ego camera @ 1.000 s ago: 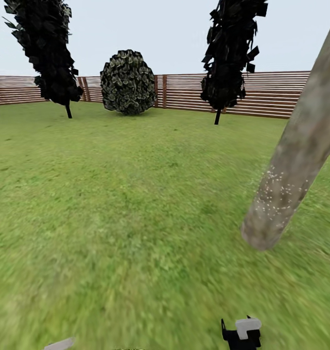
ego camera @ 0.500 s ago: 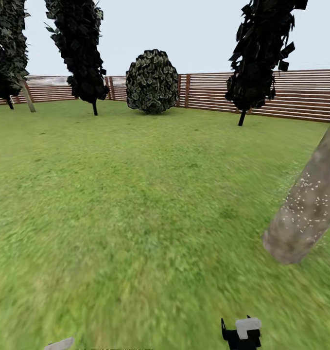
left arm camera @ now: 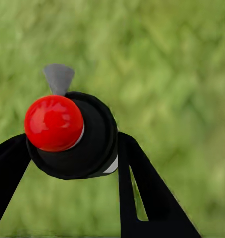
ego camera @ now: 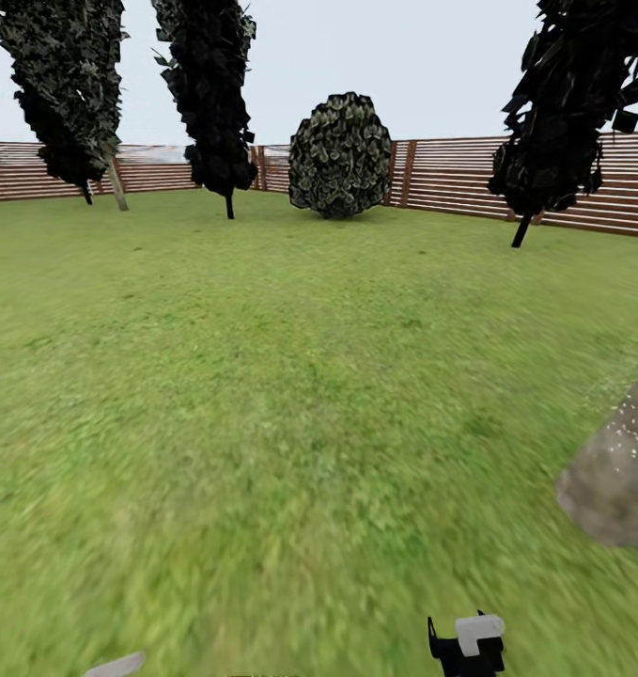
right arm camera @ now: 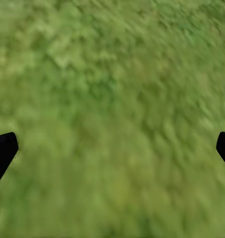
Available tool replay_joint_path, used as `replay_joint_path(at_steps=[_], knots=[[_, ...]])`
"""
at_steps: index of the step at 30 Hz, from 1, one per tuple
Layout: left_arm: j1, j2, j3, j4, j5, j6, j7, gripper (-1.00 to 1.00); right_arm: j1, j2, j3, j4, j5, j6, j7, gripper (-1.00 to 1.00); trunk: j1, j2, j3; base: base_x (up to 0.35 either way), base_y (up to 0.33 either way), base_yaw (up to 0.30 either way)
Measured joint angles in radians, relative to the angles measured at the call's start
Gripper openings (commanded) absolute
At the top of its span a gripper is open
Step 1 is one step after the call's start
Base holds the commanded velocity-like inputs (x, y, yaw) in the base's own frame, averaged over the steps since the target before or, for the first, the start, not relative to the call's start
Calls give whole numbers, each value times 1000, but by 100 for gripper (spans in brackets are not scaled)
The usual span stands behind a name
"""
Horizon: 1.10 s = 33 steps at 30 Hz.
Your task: In the garden, pick up the pesticide atomizer on the floor and spray pesticide onto both trees until each tree trunk is fully covered.
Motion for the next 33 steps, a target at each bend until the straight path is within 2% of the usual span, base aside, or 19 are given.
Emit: replay_joint_path(at_steps=[23, 24, 27, 29, 33], knots=[[0, 4, 5, 2, 1, 3, 1, -100, 0, 0, 0, 0, 0, 0, 0, 100, 0, 0, -9, 0, 0, 282], [0, 5, 10, 2, 11, 2, 1, -100, 0, 0, 0, 1, 0, 0, 0, 100, 0, 0, -10, 0, 0, 282], [18, 8, 22, 1, 80, -1, 0, -100, 0, 0, 0, 0, 0, 0, 0, 100, 0, 0, -11, 0, 0, 282], [24, 10, 23, -1, 95, -2, 0, -100, 0, 0, 0, 1, 0, 0, 0, 100, 0, 0, -12, 0, 0, 282], [26, 11, 22, -2, 98, -2, -2, -100, 0, 0, 0, 1, 0, 0, 0, 100, 0, 0, -13, 0, 0, 282]])
